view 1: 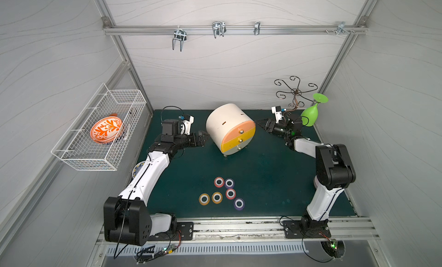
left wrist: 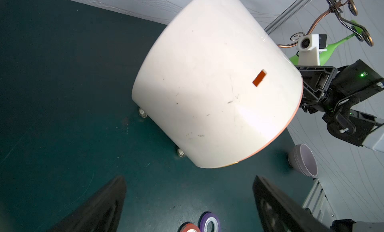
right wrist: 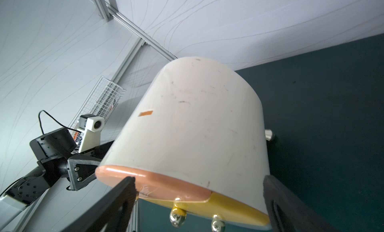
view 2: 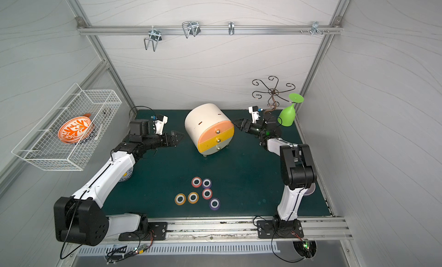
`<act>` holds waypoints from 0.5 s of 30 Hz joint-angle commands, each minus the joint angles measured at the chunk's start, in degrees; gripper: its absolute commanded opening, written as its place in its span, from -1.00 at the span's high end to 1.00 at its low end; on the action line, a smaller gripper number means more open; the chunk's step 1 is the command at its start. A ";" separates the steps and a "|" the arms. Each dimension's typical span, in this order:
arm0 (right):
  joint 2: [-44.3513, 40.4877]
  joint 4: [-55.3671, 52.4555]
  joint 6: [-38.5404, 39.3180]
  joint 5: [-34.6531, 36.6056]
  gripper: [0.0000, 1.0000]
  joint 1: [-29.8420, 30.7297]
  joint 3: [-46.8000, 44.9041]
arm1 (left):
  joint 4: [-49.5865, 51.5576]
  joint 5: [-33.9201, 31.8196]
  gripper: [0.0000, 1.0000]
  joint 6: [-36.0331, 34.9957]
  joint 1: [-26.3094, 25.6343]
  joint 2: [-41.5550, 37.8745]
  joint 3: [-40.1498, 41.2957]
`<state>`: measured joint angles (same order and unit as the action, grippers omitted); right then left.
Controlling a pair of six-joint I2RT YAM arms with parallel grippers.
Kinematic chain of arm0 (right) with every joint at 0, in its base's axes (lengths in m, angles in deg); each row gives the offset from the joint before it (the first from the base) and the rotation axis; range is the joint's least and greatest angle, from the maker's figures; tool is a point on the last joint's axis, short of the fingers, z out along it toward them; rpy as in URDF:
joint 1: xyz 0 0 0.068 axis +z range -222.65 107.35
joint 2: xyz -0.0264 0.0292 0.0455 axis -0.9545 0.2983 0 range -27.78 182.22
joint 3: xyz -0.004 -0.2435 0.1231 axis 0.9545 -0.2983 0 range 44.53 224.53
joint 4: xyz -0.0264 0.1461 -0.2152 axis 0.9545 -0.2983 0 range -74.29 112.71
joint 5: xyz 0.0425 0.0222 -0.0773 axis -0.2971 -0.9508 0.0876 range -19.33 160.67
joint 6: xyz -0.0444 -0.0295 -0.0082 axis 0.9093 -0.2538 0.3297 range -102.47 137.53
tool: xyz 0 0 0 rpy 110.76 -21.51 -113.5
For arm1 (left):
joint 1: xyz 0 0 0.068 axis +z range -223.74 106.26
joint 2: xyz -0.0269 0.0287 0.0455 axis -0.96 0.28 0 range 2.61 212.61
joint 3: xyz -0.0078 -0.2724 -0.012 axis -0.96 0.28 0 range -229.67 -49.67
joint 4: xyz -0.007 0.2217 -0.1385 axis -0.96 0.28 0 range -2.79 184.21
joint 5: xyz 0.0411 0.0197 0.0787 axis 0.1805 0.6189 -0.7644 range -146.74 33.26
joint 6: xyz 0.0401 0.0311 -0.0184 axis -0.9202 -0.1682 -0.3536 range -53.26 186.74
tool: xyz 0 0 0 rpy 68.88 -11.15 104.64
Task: Place the transparent tape into the drawer according to color
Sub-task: Adjust the storage box at the center of the board.
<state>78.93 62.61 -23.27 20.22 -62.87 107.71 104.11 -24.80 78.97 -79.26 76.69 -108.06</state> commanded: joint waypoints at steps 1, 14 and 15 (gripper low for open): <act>1.66 2.37 -1.34 -4.03 -0.98 1.64 2.08 | -1.43 1.19 -1.00 -0.09 -0.19 -1.04 -0.40; -0.25 3.68 -0.78 -5.14 -0.98 8.25 -3.98 | -0.66 1.15 -0.99 -0.45 -0.17 -1.35 -0.76; -0.87 3.12 -0.28 -4.95 -0.98 8.92 -4.62 | -0.64 1.11 -1.00 -0.45 -0.19 -1.46 -0.68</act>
<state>80.00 66.45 -24.21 17.46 -56.66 105.24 104.26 -24.56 78.95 -79.30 76.65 -108.02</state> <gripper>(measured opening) 0.990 0.997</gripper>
